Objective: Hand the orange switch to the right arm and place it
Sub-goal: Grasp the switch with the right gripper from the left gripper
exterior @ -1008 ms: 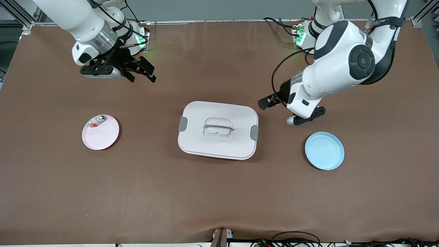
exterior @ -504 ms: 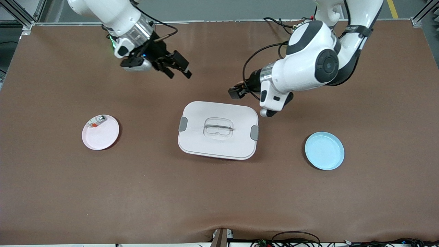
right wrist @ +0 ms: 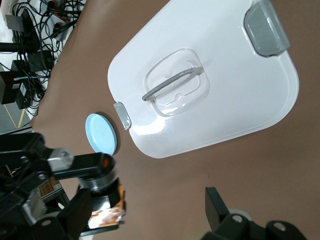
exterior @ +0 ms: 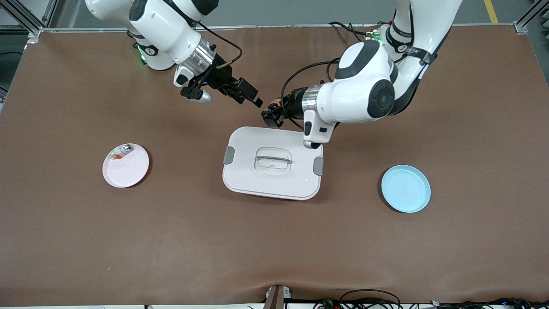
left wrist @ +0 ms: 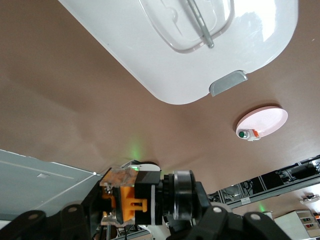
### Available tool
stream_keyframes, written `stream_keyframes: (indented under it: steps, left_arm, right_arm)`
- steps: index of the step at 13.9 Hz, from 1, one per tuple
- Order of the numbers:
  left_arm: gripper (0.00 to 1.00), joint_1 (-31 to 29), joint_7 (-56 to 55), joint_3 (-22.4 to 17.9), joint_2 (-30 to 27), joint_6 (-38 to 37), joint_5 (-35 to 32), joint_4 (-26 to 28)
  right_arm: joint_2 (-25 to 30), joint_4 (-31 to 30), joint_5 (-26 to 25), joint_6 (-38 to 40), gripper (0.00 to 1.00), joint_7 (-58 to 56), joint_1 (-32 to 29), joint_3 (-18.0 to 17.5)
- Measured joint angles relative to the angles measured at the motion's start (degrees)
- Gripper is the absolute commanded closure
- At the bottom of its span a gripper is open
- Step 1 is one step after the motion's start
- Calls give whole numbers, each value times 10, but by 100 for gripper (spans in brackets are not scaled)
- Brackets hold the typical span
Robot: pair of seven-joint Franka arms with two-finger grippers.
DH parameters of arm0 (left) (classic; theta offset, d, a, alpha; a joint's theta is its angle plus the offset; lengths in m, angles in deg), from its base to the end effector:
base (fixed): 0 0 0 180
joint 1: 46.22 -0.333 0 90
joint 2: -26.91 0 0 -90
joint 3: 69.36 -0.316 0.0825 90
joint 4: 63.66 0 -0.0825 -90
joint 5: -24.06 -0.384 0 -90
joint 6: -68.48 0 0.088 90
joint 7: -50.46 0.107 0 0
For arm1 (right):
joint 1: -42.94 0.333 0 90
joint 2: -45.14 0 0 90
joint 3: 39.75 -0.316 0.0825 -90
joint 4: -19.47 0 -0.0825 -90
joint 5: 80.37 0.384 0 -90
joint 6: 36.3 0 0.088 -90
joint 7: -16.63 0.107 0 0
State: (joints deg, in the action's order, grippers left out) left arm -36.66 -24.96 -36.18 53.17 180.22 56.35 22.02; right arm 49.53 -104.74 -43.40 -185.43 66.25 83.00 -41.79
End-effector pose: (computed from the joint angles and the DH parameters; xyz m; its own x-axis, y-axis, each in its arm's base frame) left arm 0.5231 -0.4427 0.4660 0.5306 0.4996 -0.6848 0.7672 -0.6265 0.1374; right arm 0.4231 0.3660 0.4812 0.8414 -0.5114 -0.1748 -0.5037 -0.6249 -0.5965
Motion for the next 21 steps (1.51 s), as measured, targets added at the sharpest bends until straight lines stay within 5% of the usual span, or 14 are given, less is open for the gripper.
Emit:
stream_keyframes:
  steps: [21]
  left_arm:
    - [100,25,-37,-2,17,10,-1,-3]
  right_arm:
    - [-48,34,2,0,4,22,19,0]
